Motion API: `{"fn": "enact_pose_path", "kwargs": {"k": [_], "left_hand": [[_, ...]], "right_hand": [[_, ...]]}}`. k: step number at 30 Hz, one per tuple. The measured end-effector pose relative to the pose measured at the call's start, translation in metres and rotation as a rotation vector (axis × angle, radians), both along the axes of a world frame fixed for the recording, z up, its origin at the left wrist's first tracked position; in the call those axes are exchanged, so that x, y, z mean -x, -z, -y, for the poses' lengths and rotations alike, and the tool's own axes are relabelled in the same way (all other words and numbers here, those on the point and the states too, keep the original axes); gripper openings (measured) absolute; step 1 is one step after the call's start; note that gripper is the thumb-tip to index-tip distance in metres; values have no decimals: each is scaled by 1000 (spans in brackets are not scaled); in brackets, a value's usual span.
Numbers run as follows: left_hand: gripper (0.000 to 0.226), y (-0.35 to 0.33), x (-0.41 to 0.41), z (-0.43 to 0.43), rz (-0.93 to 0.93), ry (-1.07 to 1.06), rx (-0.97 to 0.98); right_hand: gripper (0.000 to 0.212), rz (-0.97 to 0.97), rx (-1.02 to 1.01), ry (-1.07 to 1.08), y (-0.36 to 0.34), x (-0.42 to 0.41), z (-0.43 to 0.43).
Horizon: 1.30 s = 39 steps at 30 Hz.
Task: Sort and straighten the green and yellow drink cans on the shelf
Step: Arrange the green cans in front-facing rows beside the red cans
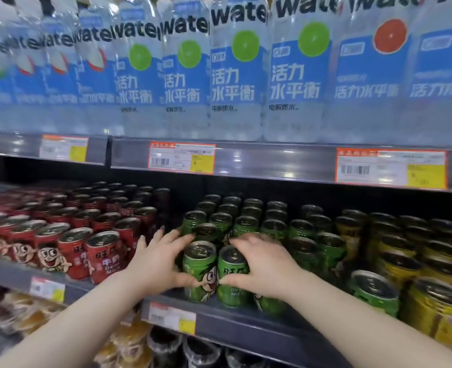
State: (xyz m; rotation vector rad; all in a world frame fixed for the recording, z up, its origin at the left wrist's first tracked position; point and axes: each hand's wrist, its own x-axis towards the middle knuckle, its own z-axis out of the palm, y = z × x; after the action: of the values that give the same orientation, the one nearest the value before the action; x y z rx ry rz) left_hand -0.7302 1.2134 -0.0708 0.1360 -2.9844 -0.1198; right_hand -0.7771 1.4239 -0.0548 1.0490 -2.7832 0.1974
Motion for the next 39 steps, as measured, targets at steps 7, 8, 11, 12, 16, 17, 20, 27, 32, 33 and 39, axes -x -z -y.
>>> {"fn": "enact_pose_path", "kwargs": {"k": [7, 8, 11, 12, 16, 17, 20, 27, 32, 33, 39], "left_hand": [[93, -4, 2, 16, 59, 92, 3], [92, -6, 4, 18, 67, 103, 8], [94, -9, 12, 31, 49, 136, -18], [95, -8, 16, 36, 34, 145, -59], [92, -1, 23, 50, 50, 176, -282], [90, 1, 24, 52, 57, 199, -307], [87, 2, 29, 58, 67, 295, -309], [88, 0, 39, 72, 117, 468, -354], [88, 3, 42, 76, 123, 546, -368], [88, 2, 42, 77, 131, 555, -370], [102, -7, 41, 71, 145, 554, -238]], "right_hand": [[77, -32, -84, 21, 4, 4, 8], [78, -12, -75, 32, 3, 4, 8], [81, 14, -52, 65, 2, 3, 10], [83, 16, -49, 76, 2, 2, 10], [84, 25, -87, 134, 1, -2, 18], [85, 23, -99, 144, 0, -3, 23], [86, 27, -86, 95, -4, -5, 44], [86, 239, -69, -12, -10, 11, 72], [86, 220, -109, 80, -16, 7, 81], [87, 228, -104, 94, -15, 6, 82], [98, 191, -117, 181, -30, 5, 51]]}}
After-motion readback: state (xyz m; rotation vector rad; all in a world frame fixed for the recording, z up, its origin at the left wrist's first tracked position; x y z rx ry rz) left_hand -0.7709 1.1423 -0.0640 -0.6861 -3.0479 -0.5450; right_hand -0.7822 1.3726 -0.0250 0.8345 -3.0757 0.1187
